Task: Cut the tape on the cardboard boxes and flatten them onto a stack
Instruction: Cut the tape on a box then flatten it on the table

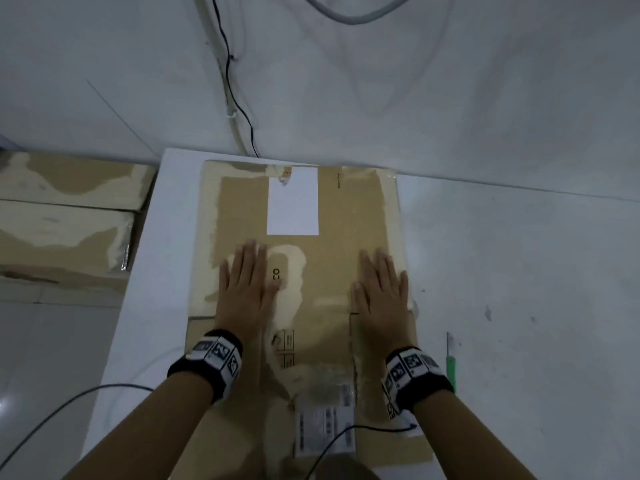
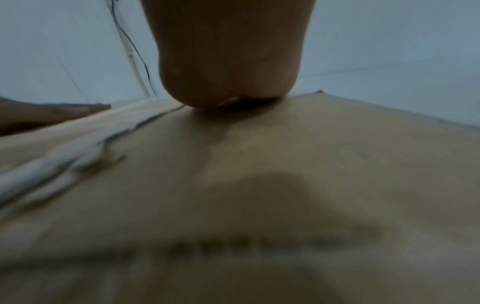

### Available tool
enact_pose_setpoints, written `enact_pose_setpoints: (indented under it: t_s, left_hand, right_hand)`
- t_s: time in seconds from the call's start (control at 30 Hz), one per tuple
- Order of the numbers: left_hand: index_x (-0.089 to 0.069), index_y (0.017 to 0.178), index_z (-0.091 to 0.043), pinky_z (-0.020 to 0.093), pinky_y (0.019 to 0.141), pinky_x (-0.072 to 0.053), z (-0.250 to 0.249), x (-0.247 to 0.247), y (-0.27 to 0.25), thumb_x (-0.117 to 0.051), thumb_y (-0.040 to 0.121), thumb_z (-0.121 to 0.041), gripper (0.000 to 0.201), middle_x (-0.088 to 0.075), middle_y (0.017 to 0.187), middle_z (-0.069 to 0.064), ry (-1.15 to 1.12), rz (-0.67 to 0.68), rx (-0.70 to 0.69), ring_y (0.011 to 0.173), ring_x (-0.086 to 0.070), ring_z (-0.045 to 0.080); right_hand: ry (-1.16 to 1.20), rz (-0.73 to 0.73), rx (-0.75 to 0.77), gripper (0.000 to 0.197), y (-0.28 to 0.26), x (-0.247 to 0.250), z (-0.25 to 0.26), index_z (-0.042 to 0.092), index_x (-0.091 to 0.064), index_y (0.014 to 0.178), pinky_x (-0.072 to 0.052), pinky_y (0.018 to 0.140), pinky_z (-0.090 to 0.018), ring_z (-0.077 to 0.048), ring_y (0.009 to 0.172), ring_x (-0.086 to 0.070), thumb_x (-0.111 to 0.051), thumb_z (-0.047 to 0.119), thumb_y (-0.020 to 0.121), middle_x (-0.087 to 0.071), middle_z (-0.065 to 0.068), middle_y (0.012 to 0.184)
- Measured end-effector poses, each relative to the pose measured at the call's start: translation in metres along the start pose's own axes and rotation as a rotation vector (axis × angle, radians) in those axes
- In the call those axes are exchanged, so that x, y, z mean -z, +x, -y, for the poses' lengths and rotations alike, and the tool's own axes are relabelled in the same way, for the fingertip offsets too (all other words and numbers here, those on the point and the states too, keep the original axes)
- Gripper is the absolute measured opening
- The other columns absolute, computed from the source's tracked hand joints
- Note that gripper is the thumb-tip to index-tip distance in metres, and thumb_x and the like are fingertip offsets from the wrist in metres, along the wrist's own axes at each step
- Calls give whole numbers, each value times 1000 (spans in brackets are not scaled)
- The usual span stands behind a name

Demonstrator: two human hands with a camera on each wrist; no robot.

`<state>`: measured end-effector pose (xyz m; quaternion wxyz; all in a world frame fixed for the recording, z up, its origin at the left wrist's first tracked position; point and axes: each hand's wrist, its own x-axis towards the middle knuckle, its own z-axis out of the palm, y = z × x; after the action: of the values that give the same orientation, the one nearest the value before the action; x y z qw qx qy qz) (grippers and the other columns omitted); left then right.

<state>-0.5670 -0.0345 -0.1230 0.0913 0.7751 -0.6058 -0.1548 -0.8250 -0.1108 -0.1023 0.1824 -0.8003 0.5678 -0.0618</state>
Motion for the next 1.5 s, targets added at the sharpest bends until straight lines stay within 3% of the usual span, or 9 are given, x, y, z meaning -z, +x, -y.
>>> enact_pose_setpoints:
  t_s: [0.37,0.57,0.8,0.87,0.93,1.0,1.07,1.27,1.5]
  left_hand:
    - [1,155,-23,50,120,2,2,-2,-41,-10,99,-49,62,9,162,2,-21,5,25,149,11,19]
    - [3,154,-27,54,118,5,14,-3,-105,-9,95,-55,67,13,161,9,-68,-72,322,148,11,30]
    - [-5,155,-23,46,118,1,20,-8,-109,-12,93,-58,72,5,161,16,-94,-54,354,148,2,35]
    - [-30,149,-11,55,113,-18,13,2,-100,-22,92,-57,74,-20,155,22,-184,-81,467,140,-20,41]
    - [-46,131,1,58,96,-34,4,16,-85,-43,90,-58,72,-40,138,28,-326,-206,641,122,-39,47]
    - [-45,123,2,55,90,-40,-1,36,-73,-67,83,-50,69,-45,128,29,-485,-285,829,113,-45,48]
    - [-41,124,3,50,91,-40,5,53,-69,-73,80,-45,73,-45,126,29,-583,-183,914,113,-48,45]
    - [-42,129,2,46,98,-38,39,52,-105,-53,88,-62,77,-50,131,24,-562,155,705,118,-49,40]
    - [-47,133,-3,40,102,-35,-2,70,-149,-62,92,-36,55,-52,135,17,-754,-172,527,126,-47,36]
  right_hand:
    - [-55,45,14,60,-24,-5,-14,32,-3,157,2,122,-53,-17,152,6,-13,50,101,2,0,165]
    - [-61,-41,-229,60,-92,-16,-26,38,1,156,3,120,-54,-28,152,5,-14,51,100,6,-4,165]
    - [2,-78,-189,61,-96,-21,-32,36,-10,156,4,120,-47,-21,152,4,-12,56,99,3,0,164]
    - [143,-138,-185,58,-94,-14,-33,31,-29,153,-8,121,-43,-22,150,-13,-20,52,100,-16,0,162]
    - [390,-296,-244,41,-86,-5,-30,19,-50,139,-35,108,-34,-28,129,-50,-41,34,102,-55,-4,135]
    - [575,-376,-428,35,-76,6,-23,13,-52,135,-45,95,-32,-29,108,-62,-50,25,101,-64,-3,112]
    - [676,-326,-619,47,-69,18,-20,11,-46,138,-43,100,-38,-29,113,-59,-51,39,100,-62,-7,120]
    - [617,-57,-601,44,-95,23,-25,16,-44,130,-43,87,-34,-26,92,-57,-45,49,99,-63,-11,114]
    - [611,-240,-532,40,-134,40,-7,12,-51,131,-37,84,-25,-21,100,-56,-53,37,100,-61,-5,117]
